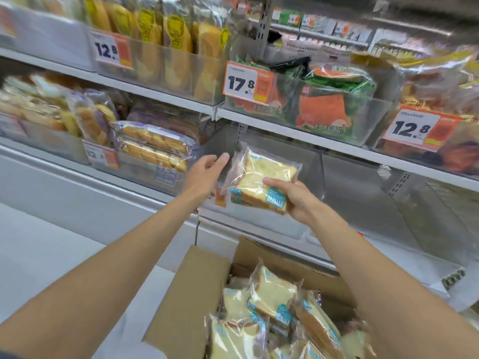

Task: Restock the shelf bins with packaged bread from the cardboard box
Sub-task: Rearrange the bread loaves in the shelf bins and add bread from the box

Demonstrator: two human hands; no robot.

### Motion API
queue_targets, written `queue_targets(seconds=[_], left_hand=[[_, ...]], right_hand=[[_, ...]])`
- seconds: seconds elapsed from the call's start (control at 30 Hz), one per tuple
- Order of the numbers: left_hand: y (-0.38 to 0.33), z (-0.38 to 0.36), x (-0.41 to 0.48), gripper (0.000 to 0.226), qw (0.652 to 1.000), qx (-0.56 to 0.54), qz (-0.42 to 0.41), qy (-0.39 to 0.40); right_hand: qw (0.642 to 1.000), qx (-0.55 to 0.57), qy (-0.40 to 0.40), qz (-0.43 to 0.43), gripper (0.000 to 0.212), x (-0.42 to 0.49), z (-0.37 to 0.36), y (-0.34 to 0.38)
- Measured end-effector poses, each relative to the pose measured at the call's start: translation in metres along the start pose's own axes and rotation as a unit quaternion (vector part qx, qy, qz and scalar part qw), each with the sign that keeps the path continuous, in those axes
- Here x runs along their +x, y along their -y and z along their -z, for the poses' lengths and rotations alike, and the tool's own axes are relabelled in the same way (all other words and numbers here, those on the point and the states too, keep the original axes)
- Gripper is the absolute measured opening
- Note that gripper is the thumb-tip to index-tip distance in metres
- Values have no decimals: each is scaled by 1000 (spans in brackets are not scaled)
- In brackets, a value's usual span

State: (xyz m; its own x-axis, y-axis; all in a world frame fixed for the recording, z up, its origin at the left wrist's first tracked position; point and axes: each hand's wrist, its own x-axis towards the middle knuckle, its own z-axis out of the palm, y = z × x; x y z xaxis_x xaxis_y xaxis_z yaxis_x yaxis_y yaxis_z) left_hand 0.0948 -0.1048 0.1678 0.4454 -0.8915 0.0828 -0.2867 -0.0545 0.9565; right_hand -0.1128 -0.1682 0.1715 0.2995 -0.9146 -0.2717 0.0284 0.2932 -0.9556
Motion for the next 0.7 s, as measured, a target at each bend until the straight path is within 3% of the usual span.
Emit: queue_targets(seconds=[0.07, 0.17, 0.23, 0.33, 0.43, 0.5, 0.6, 0.7], left_hand=[[22, 10, 33, 43, 989, 87, -95, -78], [55, 10, 74, 39, 944, 239, -187, -128], [68, 4, 90, 36, 912, 281, -251, -162], [84, -1, 99, 28, 888, 267, -306, -217], [90, -3, 102, 24, 884, 234, -327, -239], [91, -4, 103, 23, 884, 227, -330, -241], [91, -5, 103, 23, 883, 223, -331, -249], [92, -5, 103, 21, 877, 220, -344, -254]], right_hand=[[999, 28, -19, 0, 43, 33, 1, 9], [996, 29, -77, 14, 63, 94, -10, 10], [991, 29, -114, 70, 72, 134, -25, 5], [976, -77, -137, 153, 75, 178, -42, -10], [954, -250, -105, 124, 105, 205, -41, -21], [959, -228, -116, 125, 110, 216, -33, -25], [954, -215, -126, 163, 99, 224, -31, -27], [943, -232, -141, 194, 118, 223, -33, -31]])
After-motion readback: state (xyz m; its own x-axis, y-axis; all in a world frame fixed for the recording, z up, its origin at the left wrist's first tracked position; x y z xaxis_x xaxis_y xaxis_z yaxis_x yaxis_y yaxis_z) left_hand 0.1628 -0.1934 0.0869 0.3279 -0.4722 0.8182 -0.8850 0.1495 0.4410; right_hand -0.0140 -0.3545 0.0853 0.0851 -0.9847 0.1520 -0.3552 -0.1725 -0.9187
